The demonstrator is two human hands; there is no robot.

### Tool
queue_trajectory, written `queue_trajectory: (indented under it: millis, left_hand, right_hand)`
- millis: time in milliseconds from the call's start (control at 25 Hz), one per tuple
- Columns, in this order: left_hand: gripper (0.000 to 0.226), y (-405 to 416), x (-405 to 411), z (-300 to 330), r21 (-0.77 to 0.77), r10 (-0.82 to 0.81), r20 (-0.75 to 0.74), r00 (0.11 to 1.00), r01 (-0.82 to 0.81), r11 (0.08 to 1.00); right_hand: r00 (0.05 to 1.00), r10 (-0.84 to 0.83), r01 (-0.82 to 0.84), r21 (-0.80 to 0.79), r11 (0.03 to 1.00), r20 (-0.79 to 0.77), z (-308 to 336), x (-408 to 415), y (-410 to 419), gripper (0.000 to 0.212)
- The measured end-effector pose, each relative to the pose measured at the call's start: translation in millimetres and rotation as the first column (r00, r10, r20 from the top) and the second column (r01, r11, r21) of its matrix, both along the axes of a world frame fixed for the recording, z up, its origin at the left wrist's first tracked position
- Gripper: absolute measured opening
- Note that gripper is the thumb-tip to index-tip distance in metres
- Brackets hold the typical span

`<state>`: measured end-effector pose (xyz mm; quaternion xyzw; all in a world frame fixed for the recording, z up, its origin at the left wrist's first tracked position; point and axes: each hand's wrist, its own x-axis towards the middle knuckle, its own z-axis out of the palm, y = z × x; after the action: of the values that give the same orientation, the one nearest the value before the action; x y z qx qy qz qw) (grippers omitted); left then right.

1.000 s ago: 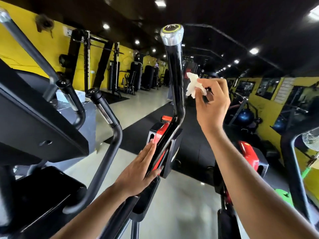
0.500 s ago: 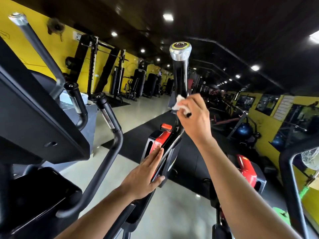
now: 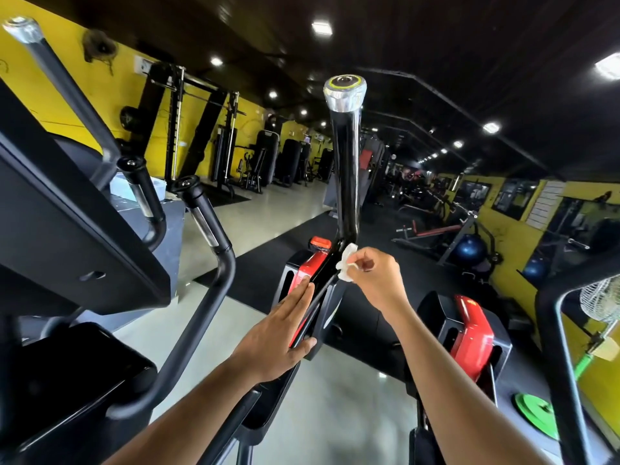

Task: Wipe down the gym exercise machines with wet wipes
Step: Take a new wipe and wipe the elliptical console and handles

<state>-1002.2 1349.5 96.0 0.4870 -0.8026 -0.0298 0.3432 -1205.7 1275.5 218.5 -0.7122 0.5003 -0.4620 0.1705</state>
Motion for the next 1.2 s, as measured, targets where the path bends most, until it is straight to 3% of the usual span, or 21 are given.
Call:
queue_trajectory:
  millis: [80, 160, 240, 280, 400, 520, 640, 760, 920, 1040, 1200]
  left_hand:
    - [0.097, -1, 0, 0, -0.002, -0.006, -0.004, 1.000, 0.006, 1.000]
    - [0.098, -1, 0, 0, -0.006, -0.012, -0.015, 1.000, 0.012, 1.000]
    - [0.099, -2, 0, -2, -0.010, -0.015, -0.014, 1.000, 0.015, 1.000]
    - [0.100, -2, 0, -3, -0.012, -0.015, -0.012, 1.000, 0.015, 1.000]
    - [0.100, -3, 1, -3, -0.009, -0.018, 0.000, 1.000, 0.018, 1.000]
    - [0.099, -1, 1, -2, -0.017, -0.011, 0.010, 1.000, 0.011, 1.000]
    - [0.098, -1, 3, -3, -0.020, -0.017, 0.004, 1.000, 0.017, 1.000]
    - [0.091, 5, 3, -2, -0.038, -0.025, -0.008, 1.000, 0.025, 0.999]
    - [0.073, 26, 0, -3, -0.199, -0.009, -0.056, 0.998, -0.002, 0.980]
    - [0.062, 40, -18, -12, -0.299, -0.102, -0.060, 0.993, 0.080, 0.951]
    - [0.056, 50, -51, -50, -0.142, -0.183, -0.126, 0.975, 0.165, 0.976]
  right_hand:
    - [0.999, -0.039, 0.031, -0.256, 0.966, -0.027, 10, 3, 7, 0.013]
    - [0.967, -0.079, -0.093, -0.624, 0.776, -0.242, 17, 14, 9, 0.016]
    - [0.860, -0.213, -0.278, -0.776, 0.565, -0.463, 21, 21, 0, 0.026]
    - [0.807, -0.257, -0.332, -0.768, 0.548, -0.532, 23, 21, -8, 0.029]
    - [0.750, -0.260, -0.319, -0.677, 0.663, -0.608, 14, 13, -22, 0.030]
    - [0.837, -0.091, -0.249, -0.523, 0.815, -0.540, -3, 12, -17, 0.020]
    - [0.879, 0.050, -0.243, -0.356, 0.903, -0.474, -13, 10, -2, 0.019]
    - [0.857, 0.108, -0.305, -0.327, 0.894, -0.504, -40, -10, 23, 0.018]
    - [0.964, 0.045, -0.116, -0.260, 0.959, -0.263, -78, -42, 55, 0.019]
    - [0.988, 0.034, -0.069, -0.231, 0.970, -0.150, -94, -53, 76, 0.027]
    - [0.996, 0.008, -0.027, -0.214, 0.976, -0.089, -116, -69, 98, 0.036]
